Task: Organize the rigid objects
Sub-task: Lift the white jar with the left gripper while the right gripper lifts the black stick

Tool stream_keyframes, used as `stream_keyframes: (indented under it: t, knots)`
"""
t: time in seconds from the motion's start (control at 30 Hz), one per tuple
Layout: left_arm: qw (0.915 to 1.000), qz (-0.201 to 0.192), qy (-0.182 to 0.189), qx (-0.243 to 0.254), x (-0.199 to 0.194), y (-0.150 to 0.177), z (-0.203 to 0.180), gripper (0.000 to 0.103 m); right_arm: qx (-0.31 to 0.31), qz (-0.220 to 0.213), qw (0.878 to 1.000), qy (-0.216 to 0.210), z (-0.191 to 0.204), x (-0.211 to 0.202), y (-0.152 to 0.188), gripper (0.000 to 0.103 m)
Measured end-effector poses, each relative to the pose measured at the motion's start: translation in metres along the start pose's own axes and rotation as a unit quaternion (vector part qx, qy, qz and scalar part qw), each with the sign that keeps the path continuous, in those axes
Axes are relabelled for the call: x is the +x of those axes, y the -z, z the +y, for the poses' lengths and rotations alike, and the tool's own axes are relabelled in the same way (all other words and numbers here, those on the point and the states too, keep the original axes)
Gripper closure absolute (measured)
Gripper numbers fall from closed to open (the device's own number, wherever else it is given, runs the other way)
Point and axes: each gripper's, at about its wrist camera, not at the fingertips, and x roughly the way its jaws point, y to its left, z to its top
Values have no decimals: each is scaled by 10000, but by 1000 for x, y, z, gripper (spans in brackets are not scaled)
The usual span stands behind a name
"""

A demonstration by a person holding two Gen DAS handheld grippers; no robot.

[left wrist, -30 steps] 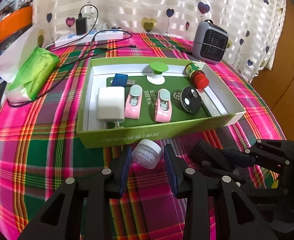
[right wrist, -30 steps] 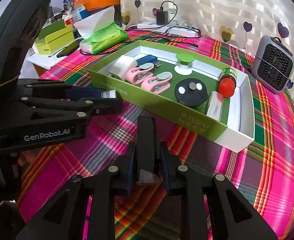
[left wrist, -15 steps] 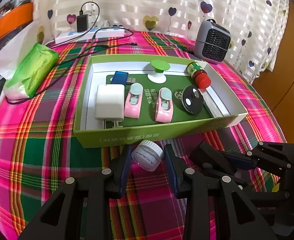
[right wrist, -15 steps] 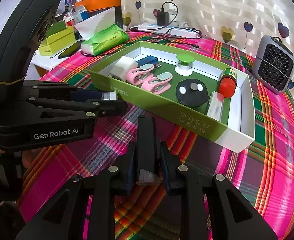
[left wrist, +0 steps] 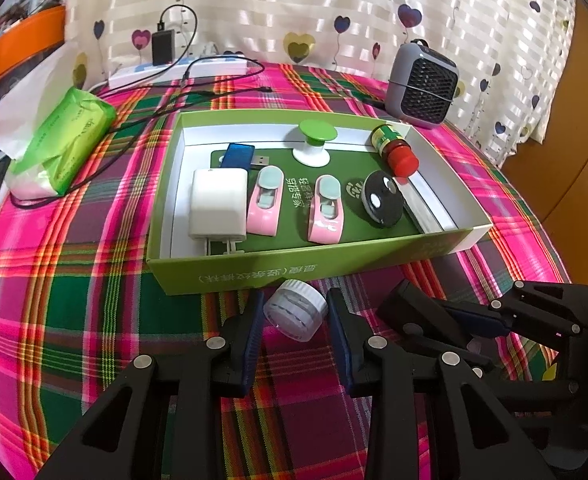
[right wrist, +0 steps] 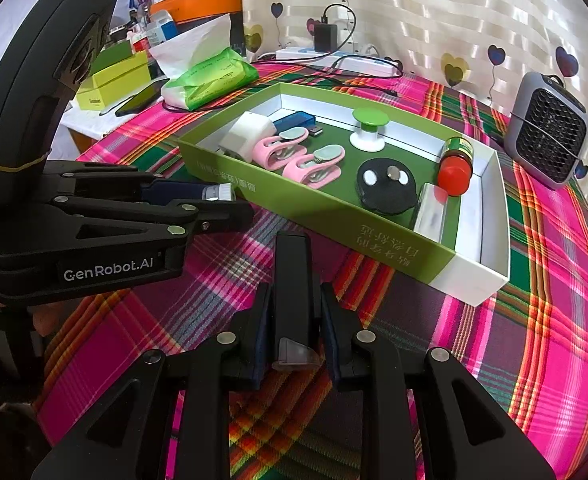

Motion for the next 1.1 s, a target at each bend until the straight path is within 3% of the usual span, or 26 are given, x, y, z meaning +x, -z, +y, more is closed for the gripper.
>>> stream_keyframes:
  t: [1.1]
  knots:
    - [9999,-122,-80,75,-11,4,-1,73,138,-29,9999,34,0,-2,1,79]
